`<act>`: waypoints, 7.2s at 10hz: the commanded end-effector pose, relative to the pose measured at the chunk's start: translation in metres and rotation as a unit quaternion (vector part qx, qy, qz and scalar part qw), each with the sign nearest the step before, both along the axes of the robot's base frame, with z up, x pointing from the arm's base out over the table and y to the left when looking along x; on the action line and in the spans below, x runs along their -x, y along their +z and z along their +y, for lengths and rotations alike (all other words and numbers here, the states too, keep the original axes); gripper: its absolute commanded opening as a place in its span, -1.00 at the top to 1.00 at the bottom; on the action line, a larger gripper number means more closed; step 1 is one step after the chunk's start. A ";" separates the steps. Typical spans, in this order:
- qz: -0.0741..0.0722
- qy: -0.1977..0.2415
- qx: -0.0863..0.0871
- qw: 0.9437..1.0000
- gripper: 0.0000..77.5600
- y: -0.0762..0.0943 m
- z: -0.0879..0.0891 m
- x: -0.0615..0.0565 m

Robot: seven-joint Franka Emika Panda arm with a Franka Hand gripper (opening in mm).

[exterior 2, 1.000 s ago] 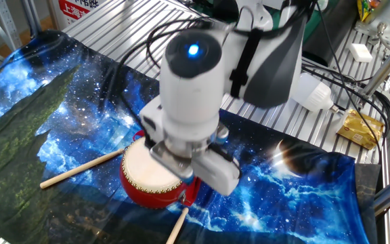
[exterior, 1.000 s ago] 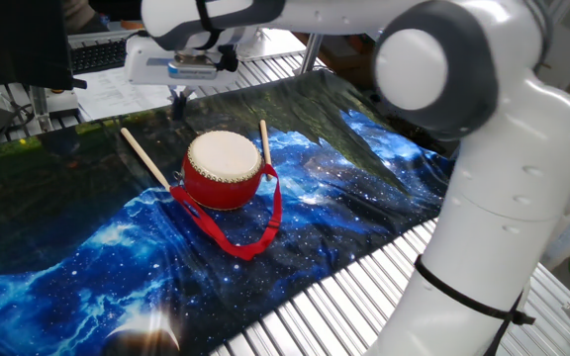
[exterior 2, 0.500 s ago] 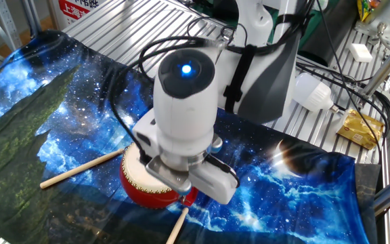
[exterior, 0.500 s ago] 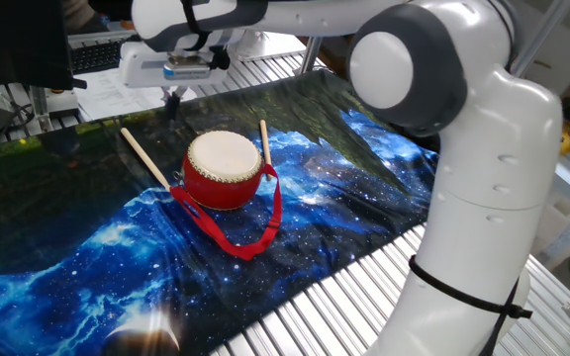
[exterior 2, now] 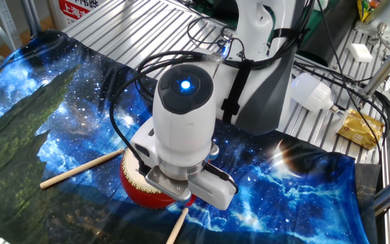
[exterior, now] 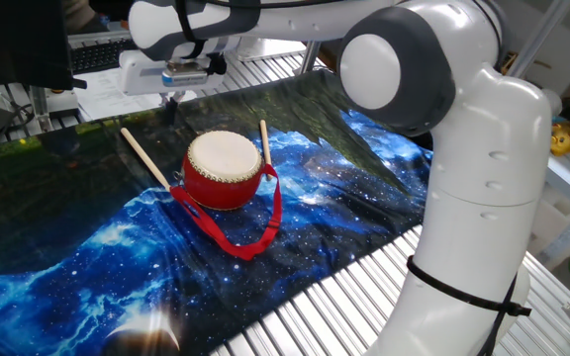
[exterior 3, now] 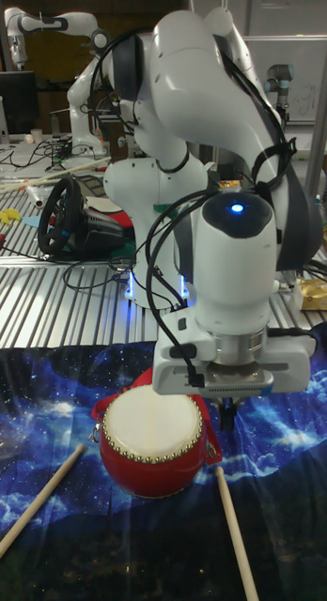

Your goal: Play the drum

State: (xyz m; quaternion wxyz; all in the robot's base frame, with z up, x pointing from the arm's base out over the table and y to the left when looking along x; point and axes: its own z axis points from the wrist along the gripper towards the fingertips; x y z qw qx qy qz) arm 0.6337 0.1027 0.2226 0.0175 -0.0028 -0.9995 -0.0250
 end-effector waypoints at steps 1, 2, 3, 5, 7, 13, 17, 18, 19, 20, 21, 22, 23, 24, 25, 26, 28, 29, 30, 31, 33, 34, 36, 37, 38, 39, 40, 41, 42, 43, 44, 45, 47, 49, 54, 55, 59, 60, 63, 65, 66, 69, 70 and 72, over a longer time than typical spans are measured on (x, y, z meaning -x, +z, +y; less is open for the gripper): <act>-0.001 0.000 -0.001 1.000 1.00 -0.015 0.000 -0.002; -0.001 -0.001 -0.001 1.000 1.00 -0.014 0.000 -0.002; 0.000 -0.005 -0.001 1.000 1.00 -0.014 0.001 -0.002; -0.002 -0.006 0.001 1.000 1.00 -0.014 0.001 -0.002; -0.007 -0.020 0.003 1.000 1.00 -0.014 0.001 -0.002; 0.016 -0.006 0.010 1.000 1.00 -0.014 0.001 -0.002; 0.016 -0.002 0.007 1.000 1.00 -0.016 0.002 -0.003; 0.016 0.003 0.007 1.000 1.00 -0.018 0.003 -0.004; 0.014 0.008 0.007 1.000 1.00 -0.022 0.006 -0.007; 0.014 0.010 0.009 1.000 1.00 -0.023 0.007 -0.008; 0.012 0.018 0.007 1.000 1.00 -0.031 0.011 -0.013; 0.010 0.018 0.009 1.000 1.00 -0.036 0.014 -0.017; 0.009 0.018 0.008 1.000 1.00 -0.039 0.015 -0.021; 0.010 0.019 0.008 1.000 1.00 -0.041 0.015 -0.027; 0.010 0.020 0.008 1.000 1.00 -0.044 0.016 -0.033; 0.010 0.020 0.008 1.000 1.00 -0.045 0.016 -0.036; 0.008 0.023 0.006 1.000 1.00 -0.053 0.019 -0.045; 0.007 0.025 0.006 1.000 1.00 -0.055 0.019 -0.048; 0.007 0.028 0.006 1.000 1.00 -0.057 0.019 -0.051; 0.007 0.028 0.006 1.000 1.00 -0.058 0.019 -0.052; 0.000 0.028 0.005 1.000 1.00 -0.069 0.023 -0.058; -0.002 0.028 0.005 1.000 1.00 -0.072 0.023 -0.059; -0.003 0.029 0.005 1.000 1.00 -0.075 0.024 -0.061; -0.003 0.030 0.005 1.000 1.00 -0.076 0.024 -0.062; -0.003 0.031 0.006 1.000 1.00 -0.080 0.025 -0.063; -0.003 0.031 0.006 1.000 1.00 -0.084 0.026 -0.064; -0.006 0.030 0.006 1.000 1.00 -0.089 0.027 -0.065; -0.007 0.029 0.006 1.000 1.00 -0.090 0.027 -0.065; -0.008 0.028 0.007 1.000 1.00 -0.093 0.028 -0.066; -0.008 0.026 0.007 1.000 1.00 -0.096 0.029 -0.066; -0.008 0.026 0.007 1.000 1.00 -0.099 0.029 -0.067; -0.009 0.025 0.007 1.000 1.00 -0.104 0.029 -0.068; -0.014 0.024 0.007 1.000 1.00 -0.112 0.030 -0.069; -0.015 0.018 0.009 1.000 1.00 -0.118 0.028 -0.070; -0.015 0.014 0.009 1.000 1.00 -0.133 0.020 -0.071; -0.015 0.014 0.009 1.000 1.00 -0.134 0.019 -0.072; -0.018 0.014 0.010 1.000 1.00 -0.143 0.018 -0.072; -0.018 0.014 0.010 1.000 -1.00 -0.143 0.018 -0.072; -0.018 0.014 0.010 1.000 -1.00 -0.143 0.018 -0.072; -0.018 0.014 0.010 1.000 -1.00 -0.143 0.018 -0.072; -0.018 0.014 0.010 1.000 -1.00 -0.143 0.018 -0.072; -0.018 0.014 0.010 1.000 -1.00 -0.143 0.018 -0.072; -0.018 0.014 0.010 1.000 -1.00 -0.143 0.018 -0.072; -0.018 0.014 0.010 1.000 -1.00 -0.143 0.018 -0.072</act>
